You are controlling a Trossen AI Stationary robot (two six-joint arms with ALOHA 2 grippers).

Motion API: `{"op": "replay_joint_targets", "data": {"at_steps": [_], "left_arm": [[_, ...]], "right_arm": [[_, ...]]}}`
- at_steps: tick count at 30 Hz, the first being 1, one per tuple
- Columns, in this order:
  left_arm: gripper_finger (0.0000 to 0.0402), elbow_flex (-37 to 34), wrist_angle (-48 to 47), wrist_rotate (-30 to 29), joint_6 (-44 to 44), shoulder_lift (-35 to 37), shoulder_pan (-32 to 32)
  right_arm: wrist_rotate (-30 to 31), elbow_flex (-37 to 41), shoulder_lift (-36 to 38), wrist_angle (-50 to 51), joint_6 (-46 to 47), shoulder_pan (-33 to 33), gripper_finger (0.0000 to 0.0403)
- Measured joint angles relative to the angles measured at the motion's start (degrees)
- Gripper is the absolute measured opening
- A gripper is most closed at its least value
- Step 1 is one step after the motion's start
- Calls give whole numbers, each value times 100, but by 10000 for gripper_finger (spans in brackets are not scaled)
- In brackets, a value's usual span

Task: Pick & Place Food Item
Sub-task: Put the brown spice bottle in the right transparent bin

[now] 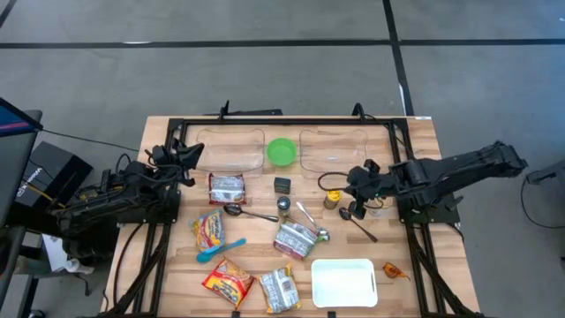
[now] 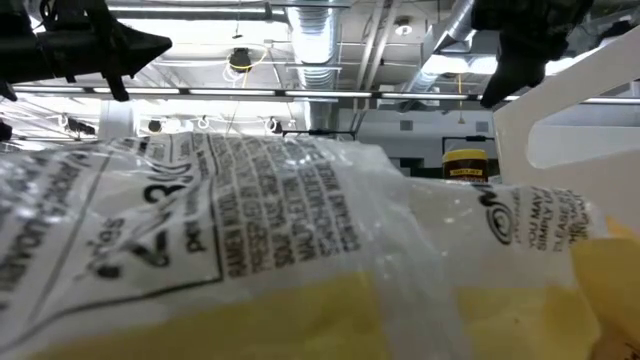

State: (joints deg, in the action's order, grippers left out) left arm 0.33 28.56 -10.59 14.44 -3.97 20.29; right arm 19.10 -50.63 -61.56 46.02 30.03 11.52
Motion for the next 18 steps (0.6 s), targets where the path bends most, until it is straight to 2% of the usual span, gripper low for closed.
{"op": "replay_joint_targets", "data": {"at_steps": [6, 11, 14, 18], "left_arm": [[0, -1, 157, 0, 0, -210, 0], [0, -1, 244, 0, 0, -344, 0], [0, 0, 259, -2, 0, -374, 0], [0, -1, 260, -2, 0, -374, 0]], "right_arm": [[-426, 0, -220, -21, 12, 3, 1], [-429, 0, -251, -42, 292, -35, 6], [-427, 0, -251, -42, 304, -86, 28], [-427, 0, -251, -88, 303, -179, 76]]}}
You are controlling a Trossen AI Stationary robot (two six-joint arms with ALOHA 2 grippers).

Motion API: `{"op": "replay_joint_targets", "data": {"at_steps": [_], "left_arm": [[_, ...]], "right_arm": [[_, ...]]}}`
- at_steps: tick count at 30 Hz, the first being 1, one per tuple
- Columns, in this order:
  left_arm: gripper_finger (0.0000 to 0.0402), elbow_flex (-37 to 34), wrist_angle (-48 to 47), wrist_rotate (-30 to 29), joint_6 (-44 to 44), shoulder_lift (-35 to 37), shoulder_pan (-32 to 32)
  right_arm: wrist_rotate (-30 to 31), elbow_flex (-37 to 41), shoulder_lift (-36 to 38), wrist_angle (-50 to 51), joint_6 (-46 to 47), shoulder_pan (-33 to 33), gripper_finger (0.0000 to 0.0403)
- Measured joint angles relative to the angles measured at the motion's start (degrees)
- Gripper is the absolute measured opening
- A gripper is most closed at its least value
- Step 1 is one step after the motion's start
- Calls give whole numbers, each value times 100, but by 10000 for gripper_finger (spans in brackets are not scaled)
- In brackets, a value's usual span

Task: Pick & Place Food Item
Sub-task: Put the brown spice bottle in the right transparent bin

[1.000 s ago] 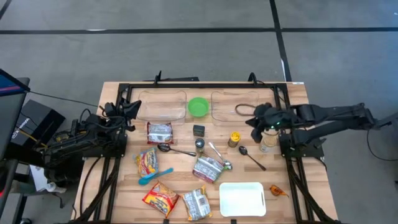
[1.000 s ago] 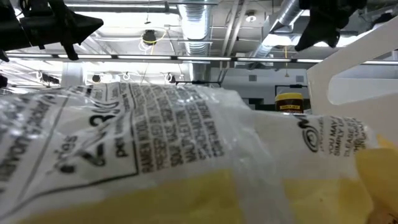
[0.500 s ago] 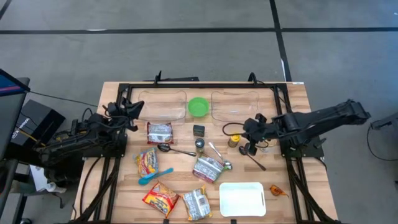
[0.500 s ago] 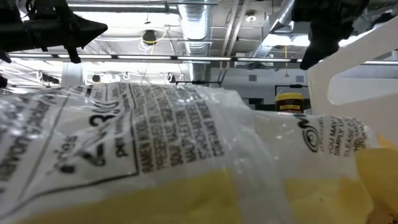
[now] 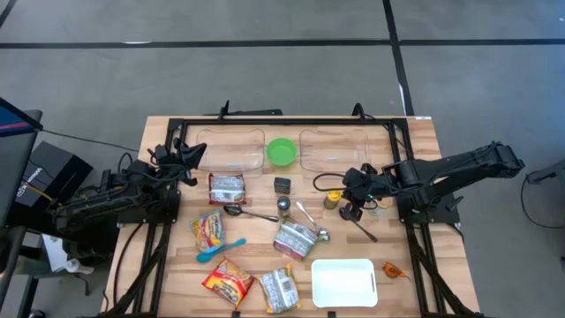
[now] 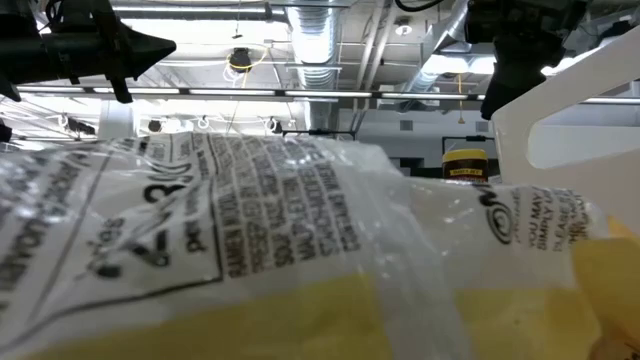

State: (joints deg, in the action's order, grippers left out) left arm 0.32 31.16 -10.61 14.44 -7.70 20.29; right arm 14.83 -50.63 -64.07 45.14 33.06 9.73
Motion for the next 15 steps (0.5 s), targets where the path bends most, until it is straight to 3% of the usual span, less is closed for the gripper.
{"op": "replay_joint_targets", "data": {"at_steps": [10, 15], "left_arm": [[0, 0, 0, 0, 0, 0, 0], [0, 2, 0, 0, 0, 2, 0]], "right_arm": [[0, 0, 0, -238, 2, -186, 239], [2, 0, 0, -235, 0, -271, 280]]}}
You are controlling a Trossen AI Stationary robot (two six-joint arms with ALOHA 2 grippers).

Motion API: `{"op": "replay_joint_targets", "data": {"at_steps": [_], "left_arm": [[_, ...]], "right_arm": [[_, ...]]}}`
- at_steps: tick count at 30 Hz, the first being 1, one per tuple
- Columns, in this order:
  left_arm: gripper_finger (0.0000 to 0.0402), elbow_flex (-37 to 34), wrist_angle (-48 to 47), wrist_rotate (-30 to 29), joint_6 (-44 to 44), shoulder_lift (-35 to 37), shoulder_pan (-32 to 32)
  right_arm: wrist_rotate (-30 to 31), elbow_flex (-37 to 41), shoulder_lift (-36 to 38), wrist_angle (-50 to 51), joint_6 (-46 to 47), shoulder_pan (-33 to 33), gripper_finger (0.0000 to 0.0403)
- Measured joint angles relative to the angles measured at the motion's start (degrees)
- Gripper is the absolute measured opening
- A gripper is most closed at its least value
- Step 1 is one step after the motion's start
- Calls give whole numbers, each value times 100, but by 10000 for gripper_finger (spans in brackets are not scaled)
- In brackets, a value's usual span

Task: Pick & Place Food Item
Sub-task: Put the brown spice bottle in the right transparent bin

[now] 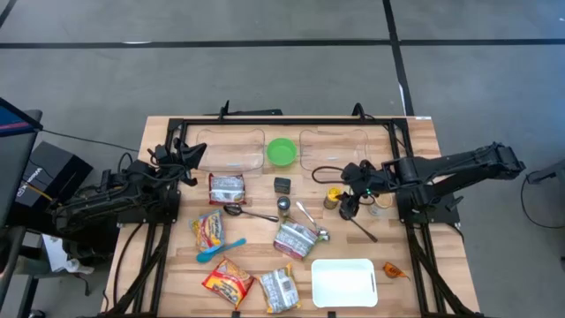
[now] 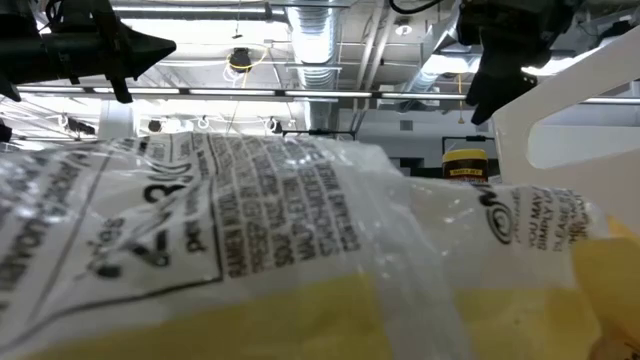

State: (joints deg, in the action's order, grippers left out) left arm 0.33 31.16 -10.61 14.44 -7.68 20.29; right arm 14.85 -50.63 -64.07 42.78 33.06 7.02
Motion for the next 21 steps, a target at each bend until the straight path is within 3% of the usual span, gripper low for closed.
{"op": "replay_joint_targets", "data": {"at_steps": [21], "left_arm": [[0, 0, -2, 0, 0, 2, 0]], "right_arm": [[172, 332, 0, -312, 448, 46, 283]]}}
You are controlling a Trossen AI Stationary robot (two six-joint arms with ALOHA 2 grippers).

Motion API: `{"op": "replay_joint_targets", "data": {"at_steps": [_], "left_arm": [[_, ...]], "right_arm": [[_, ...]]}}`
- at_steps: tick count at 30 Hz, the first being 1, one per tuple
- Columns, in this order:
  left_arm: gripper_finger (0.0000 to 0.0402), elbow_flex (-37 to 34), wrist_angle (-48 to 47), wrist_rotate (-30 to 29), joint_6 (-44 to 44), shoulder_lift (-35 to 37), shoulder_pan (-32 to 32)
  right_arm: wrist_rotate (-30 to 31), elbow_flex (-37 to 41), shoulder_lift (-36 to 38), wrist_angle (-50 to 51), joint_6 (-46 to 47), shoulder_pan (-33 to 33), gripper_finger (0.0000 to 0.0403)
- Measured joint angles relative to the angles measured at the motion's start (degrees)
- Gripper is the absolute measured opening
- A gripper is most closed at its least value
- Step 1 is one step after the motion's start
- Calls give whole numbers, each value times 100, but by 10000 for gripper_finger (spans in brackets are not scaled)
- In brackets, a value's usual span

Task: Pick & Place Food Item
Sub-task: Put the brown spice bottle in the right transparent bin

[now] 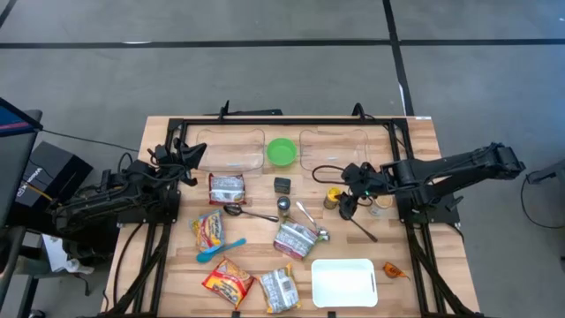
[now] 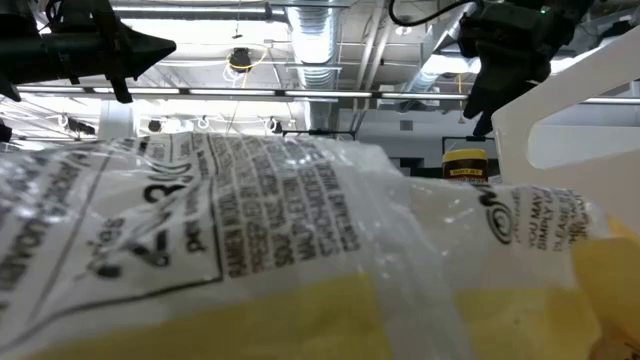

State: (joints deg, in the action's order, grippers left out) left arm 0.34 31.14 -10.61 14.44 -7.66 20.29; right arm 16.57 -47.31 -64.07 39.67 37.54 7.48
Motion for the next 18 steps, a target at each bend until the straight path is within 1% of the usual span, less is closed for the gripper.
{"op": "replay_joint_targets", "data": {"at_steps": [3, 12, 18], "left_arm": [[0, -2, -2, 0, 1, -2, 0], [0, -2, -15, 0, 2, 0, 0], [0, -2, -17, 0, 2, 0, 0]], "right_arm": [[3, -1, -54, -11, 0, 13, 283], [159, -2, -979, -235, -43, 231, 283], [163, -2, -1315, -249, -42, 149, 283]]}}
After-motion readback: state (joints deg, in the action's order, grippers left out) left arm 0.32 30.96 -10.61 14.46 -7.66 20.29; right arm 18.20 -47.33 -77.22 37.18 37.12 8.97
